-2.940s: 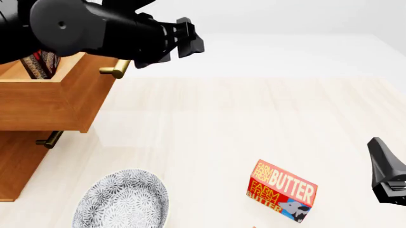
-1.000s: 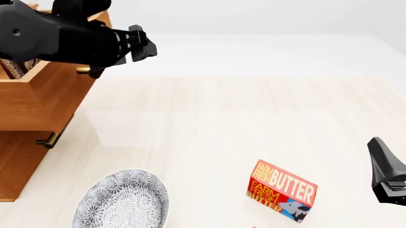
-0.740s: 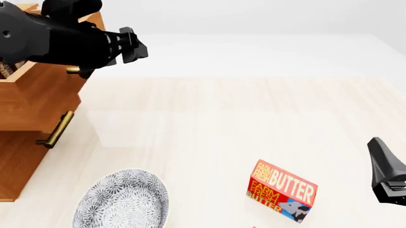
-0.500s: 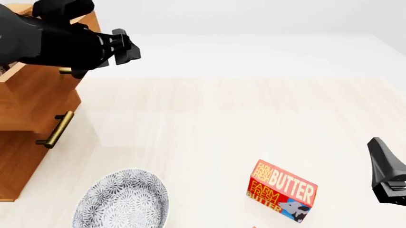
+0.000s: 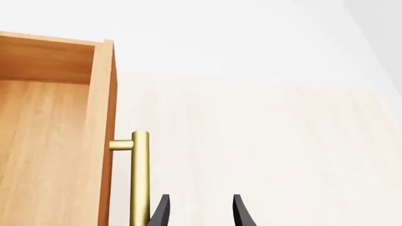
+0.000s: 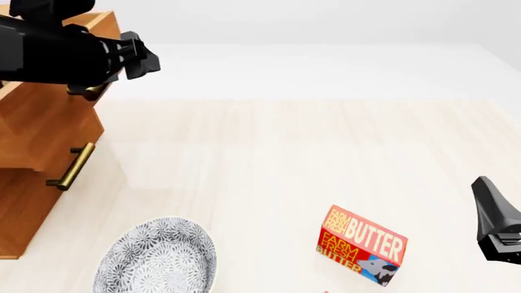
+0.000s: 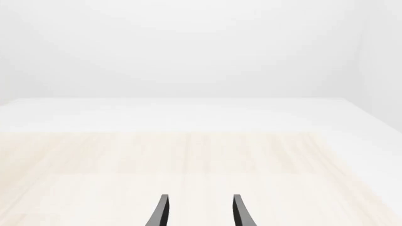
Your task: Put the chocolate pudding in the top drawer of the cabinet and close it.
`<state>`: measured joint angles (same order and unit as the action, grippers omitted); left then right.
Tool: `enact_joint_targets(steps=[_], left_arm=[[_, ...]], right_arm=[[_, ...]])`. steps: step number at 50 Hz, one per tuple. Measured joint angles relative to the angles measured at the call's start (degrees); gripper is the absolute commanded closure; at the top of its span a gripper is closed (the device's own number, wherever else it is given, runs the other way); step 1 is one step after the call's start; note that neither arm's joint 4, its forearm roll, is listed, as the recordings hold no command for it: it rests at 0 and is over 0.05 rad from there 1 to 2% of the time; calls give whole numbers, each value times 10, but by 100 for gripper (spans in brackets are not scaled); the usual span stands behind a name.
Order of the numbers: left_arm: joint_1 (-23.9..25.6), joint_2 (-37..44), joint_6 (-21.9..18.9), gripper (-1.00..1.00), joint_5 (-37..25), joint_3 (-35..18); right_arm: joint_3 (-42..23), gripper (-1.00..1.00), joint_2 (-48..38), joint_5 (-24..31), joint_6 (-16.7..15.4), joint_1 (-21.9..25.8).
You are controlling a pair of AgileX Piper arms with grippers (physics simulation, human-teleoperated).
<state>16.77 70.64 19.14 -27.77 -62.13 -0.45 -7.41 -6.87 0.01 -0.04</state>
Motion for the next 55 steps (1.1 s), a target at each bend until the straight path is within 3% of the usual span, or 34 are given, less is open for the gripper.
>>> enact_joint_targets(steps=[55], left_arm=[[-78,-28,-34,-100,10,52]], right_arm=[[0,-100,0,0,0,0]])
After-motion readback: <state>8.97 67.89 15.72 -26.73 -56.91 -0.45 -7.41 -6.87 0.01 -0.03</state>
